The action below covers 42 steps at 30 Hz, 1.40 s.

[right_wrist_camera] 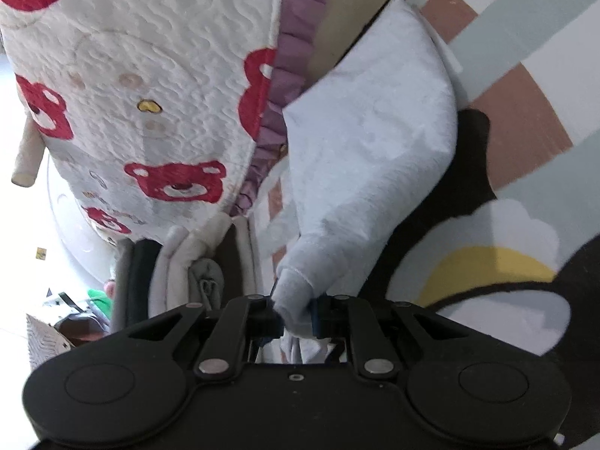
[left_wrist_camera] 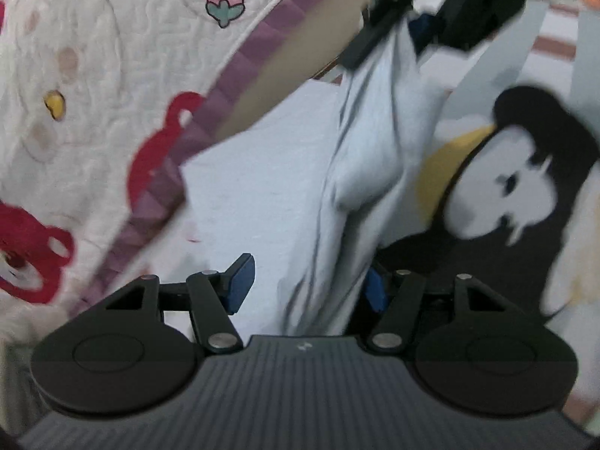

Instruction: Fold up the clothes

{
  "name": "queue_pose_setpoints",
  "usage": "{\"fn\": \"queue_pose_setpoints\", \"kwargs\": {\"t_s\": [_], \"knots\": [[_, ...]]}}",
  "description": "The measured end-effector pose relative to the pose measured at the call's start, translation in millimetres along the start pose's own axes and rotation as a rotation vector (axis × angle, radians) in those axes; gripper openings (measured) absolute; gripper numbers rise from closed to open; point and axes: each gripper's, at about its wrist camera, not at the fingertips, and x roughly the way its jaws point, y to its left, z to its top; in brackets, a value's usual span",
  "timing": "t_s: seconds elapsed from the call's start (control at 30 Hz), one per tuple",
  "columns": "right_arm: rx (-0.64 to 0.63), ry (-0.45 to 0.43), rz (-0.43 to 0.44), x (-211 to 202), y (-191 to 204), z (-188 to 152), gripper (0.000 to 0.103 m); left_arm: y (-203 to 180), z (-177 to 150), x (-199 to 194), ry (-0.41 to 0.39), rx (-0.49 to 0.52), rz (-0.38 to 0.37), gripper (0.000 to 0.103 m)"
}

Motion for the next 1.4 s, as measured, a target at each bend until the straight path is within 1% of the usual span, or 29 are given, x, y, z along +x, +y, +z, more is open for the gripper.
{"fn": "queue_pose_setpoints", "kwargs": {"t_s": [0.07,0.17,0.2,0.23,0.27,0.33,0.37,0.47,0.53,0.6,0.63,0.67,0.73,0.8,0.87,0.93,1.0,1.1,1.17,1.27,1.33,1.4], "knots": [[-0.009,0.004,0.014,-1,2,2,0.016,-6,-10,6,0.004,0.091,0.018,0.063],[-0.037,0.009,0.019,-4,6,2,0.016,-19,-13,15,0.016,0.162,0.050,0.062],[-0.045,0.008,0.020,-5,6,2,0.016,-22,-12,16,0.015,0.170,0.060,0.050],[-0.053,0.007,0.022,-6,7,1,0.015,-19,-10,16,0.010,0.152,0.066,0.037],[-0.061,0.005,0.023,-7,8,1,0.015,-14,-6,14,0.013,0.113,0.061,0.011],[-0.077,-0.001,0.027,-9,10,0,0.014,2,-1,10,0.009,0.018,0.007,0.010],[-0.084,-0.007,0.029,-11,12,-1,0.014,7,0,7,-0.004,-0.008,-0.006,0.010],[-0.107,-0.026,0.037,-17,19,-4,0.014,18,0,-3,-0.045,-0.042,0.008,0.009],[-0.119,-0.034,0.049,-22,24,-7,0.014,22,7,-20,-0.023,-0.076,0.015,0.009],[-0.077,-0.006,0.097,-32,30,-18,0.013,16,19,-57,0.027,-0.063,0.036,0.009],[-0.047,0.018,0.134,-39,34,-27,0.013,14,22,-76,0.044,-0.076,0.025,0.009],[-0.042,0.041,0.152,-47,39,-37,0.013,14,22,-93,0.051,-0.117,-0.012,0.009],[-0.050,0.090,0.121,-65,42,-59,0.013,12,21,-119,0.069,-0.182,-0.079,0.010],[0.014,0.112,0.065,-80,27,-74,0.013,2,14,-123,0.098,-0.196,-0.121,0.011],[0.083,0.128,0.013,-88,8,-85,0.013,-2,9,-118,0.121,-0.213,-0.171,0.011],[0.134,0.132,-0.016,-89,-5,-90,0.012,1,12,-111,0.129,-0.186,-0.188,0.011],[0.155,0.129,-0.032,-87,-10,-87,0.012,14,19,-105,0.116,-0.161,-0.209,0.011],[0.136,0.109,-0.022,-84,0,-65,0.012,40,39,-97,0.095,-0.113,-0.250,0.011],[0.119,0.108,-0.027,-79,12,-37,0.012,57,54,-86,0.089,-0.075,-0.279,0.011],[0.100,0.113,-0.117,-66,22,11,0.012,78,75,-48,0.119,-0.017,-0.322,0.011],[0.087,0.127,-0.181,-53,24,38,0.012,84,80,-18,0.161,-0.002,-0.348,0.013],[0.078,0.129,-0.243,-39,19,61,0.011,88,80,13,0.204,-0.001,-0.356,0.014]]}}
